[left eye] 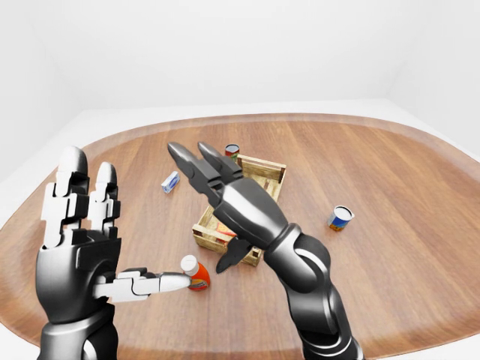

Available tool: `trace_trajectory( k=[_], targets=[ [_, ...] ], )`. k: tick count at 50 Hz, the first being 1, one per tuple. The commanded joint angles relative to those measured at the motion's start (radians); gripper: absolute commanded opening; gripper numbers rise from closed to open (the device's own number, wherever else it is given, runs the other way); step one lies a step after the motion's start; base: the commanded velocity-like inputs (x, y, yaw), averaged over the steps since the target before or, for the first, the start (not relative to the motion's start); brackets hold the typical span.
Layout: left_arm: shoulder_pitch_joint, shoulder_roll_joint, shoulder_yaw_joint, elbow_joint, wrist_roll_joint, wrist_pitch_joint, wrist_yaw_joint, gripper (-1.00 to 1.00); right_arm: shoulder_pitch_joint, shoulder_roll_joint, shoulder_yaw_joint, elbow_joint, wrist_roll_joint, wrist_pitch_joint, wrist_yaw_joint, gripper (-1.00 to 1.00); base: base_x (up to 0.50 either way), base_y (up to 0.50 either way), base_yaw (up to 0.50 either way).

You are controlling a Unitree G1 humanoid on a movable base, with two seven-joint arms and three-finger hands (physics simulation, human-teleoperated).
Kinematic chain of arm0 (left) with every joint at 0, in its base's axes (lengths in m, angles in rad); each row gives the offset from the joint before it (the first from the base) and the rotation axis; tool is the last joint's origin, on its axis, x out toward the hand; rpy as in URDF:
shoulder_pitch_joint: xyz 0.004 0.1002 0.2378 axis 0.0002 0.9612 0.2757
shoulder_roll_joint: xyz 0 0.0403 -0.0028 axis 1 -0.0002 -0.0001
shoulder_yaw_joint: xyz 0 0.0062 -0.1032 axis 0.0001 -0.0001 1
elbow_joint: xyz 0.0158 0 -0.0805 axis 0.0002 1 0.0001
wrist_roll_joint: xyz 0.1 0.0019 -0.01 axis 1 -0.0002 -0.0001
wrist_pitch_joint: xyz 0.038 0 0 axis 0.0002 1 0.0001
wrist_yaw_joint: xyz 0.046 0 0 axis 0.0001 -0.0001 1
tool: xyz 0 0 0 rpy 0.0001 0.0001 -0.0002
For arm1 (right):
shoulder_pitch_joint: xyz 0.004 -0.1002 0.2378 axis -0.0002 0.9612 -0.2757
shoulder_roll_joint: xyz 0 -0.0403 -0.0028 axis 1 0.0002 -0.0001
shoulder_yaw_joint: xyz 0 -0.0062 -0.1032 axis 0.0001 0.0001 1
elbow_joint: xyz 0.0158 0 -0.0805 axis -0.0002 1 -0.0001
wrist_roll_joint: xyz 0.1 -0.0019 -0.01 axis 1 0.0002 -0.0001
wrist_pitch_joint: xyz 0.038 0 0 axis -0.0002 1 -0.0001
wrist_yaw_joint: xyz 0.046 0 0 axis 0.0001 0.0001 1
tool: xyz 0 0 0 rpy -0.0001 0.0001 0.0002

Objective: Pick up the butter and put it in the tray.

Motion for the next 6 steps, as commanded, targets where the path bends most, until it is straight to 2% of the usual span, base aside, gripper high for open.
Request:
trace_trajectory(
  k=[1, 6],
  targets=[
    [0.002, -0.002, -0.001, -0.003, 0.002, 0.000, -0.003, 1.00, 0.268, 0.008, 0.226, -0.433, -0.174, 0.000, 0.062, 1.00, 0.00, 0.00, 0.00],
    [0.005, -0.003, -0.007, 0.001, 0.006, 0.000, -0.003, 1.00, 0.378, -0.058, 0.338, -0.521, -0.158, 0.000, -0.027, 1.00, 0.00, 0.00, 0.00]
  ],
)
